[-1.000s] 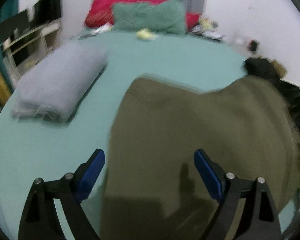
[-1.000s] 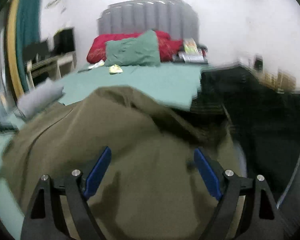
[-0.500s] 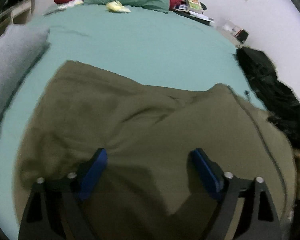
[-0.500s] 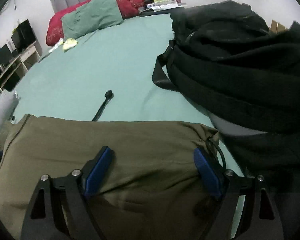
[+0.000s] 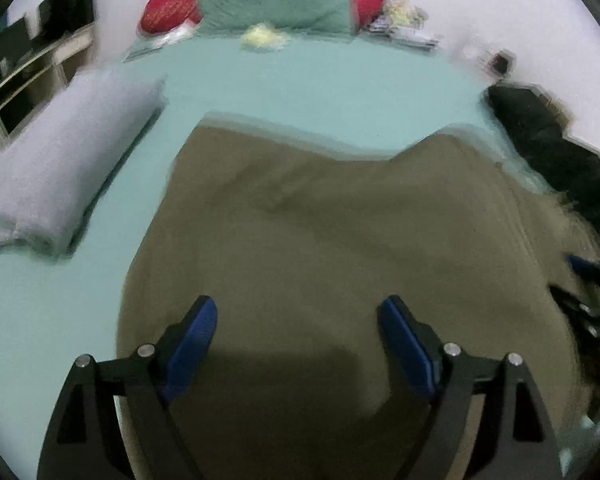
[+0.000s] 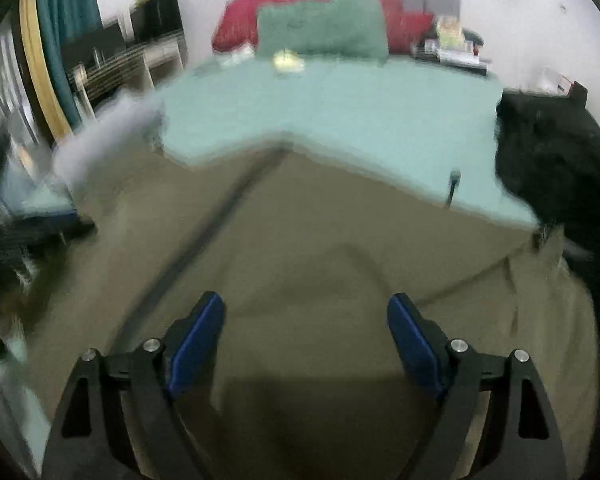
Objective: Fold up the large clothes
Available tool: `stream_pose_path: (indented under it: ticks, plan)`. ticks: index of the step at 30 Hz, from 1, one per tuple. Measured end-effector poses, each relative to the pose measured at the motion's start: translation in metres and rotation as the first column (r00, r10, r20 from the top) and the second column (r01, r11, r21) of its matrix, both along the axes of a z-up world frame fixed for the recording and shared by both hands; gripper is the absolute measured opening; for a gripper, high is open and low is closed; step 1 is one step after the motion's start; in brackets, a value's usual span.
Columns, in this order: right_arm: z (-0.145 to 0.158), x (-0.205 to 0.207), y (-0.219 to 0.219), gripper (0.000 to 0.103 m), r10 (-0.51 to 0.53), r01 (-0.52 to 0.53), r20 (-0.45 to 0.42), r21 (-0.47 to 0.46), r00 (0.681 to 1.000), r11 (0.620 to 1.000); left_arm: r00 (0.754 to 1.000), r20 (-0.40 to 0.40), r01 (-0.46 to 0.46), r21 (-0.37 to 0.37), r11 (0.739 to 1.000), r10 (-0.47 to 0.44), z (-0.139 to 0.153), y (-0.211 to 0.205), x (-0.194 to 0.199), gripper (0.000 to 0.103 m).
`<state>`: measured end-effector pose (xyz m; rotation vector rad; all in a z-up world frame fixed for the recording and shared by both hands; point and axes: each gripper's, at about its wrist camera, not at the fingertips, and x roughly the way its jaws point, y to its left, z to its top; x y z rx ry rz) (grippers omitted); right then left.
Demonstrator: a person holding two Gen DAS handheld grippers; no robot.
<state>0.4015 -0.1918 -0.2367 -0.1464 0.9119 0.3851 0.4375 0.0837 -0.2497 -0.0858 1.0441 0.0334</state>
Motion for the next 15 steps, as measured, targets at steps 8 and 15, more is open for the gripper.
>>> stream_pose_path:
  ticks: [8, 15]
  plan:
    - [-0.014, -0.017, -0.008, 0.088, -0.06, 0.06, 0.002, 0.005, 0.998, 0.998, 0.996, -0.006, -0.092, 0.025, 0.995, 0.092, -0.004, 0.04, -0.025, 0.097]
    - [-0.003, -0.079, -0.039, 0.088, -0.108, 0.11, 0.052, -0.019, 0.993, 0.994, 0.986, 0.044, -0.154, -0.085, 0.984, 0.159, -0.002, 0.063, -0.079, 0.097]
